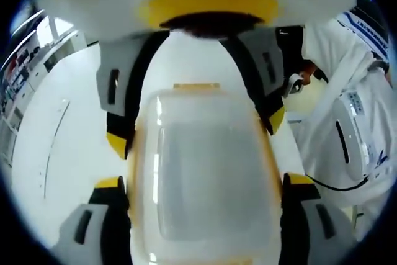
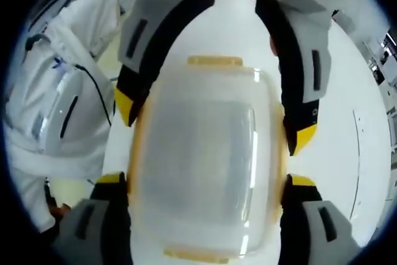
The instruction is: Snap each plastic latch of the storage box into its locked position after aligning the lid with the box until every specified latch is closed and the lid sits flush.
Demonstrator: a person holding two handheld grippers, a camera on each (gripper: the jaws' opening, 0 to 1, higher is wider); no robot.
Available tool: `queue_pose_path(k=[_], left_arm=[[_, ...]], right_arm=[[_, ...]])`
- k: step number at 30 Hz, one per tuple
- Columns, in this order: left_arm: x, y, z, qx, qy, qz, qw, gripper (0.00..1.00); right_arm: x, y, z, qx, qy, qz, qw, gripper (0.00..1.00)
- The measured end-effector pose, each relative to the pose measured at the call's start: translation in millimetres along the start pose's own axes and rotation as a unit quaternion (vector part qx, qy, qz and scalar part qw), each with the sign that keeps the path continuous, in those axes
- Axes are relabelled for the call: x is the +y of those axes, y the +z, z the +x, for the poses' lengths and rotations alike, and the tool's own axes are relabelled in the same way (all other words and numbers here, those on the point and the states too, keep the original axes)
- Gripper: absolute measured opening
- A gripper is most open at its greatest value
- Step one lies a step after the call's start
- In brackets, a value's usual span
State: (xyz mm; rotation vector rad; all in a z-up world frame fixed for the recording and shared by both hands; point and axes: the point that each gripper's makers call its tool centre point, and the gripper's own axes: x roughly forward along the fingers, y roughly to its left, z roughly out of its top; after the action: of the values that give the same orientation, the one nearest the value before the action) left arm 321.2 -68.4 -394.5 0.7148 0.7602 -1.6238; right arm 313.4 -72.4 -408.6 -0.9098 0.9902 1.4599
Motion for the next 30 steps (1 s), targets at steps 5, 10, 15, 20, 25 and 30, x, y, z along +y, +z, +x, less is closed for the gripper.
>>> queue_pose_path(k=[5, 10, 15, 20, 25, 30], left_arm=[[-0.3, 2.0, 0, -0.01, -0.004, -0.006, 0.9999, 0.97], [-1.9, 3.2, 0, -0.012, -0.006, 0.003, 0.9999, 0.98], [-4.4, 3.6, 3, -0.02, -0.006, 0.007, 0.9997, 0.99], [-6.9, 4.4, 3, -0.032, -0.006, 0.014, 0.9994, 1.0], [-7.8, 5.5, 0, -0.039, -0.005, 0.018, 0.9991, 1.0], [-12.0, 4.0, -3, -0.023, 0.006, 0.024, 0.9994, 1.0]], right_arm=[[0, 1.7, 0, 0.002, 0.005, 0.001, 1.0, 1.0], [-1, 3.8, 2, -0.003, 0.002, -0.001, 1.0, 1.0], [-1, 3.3, 3, 0.009, 0.0, -0.002, 1.0, 1.0], [-1, 1.5, 2, 0.03, 0.0, -0.003, 0.9996, 1.0], [0, -0.5, 0, 0.041, -0.001, -0.004, 0.9991, 1.0], [3, -2.5, -2, 0.035, -0.008, -0.005, 0.9993, 1.0]])
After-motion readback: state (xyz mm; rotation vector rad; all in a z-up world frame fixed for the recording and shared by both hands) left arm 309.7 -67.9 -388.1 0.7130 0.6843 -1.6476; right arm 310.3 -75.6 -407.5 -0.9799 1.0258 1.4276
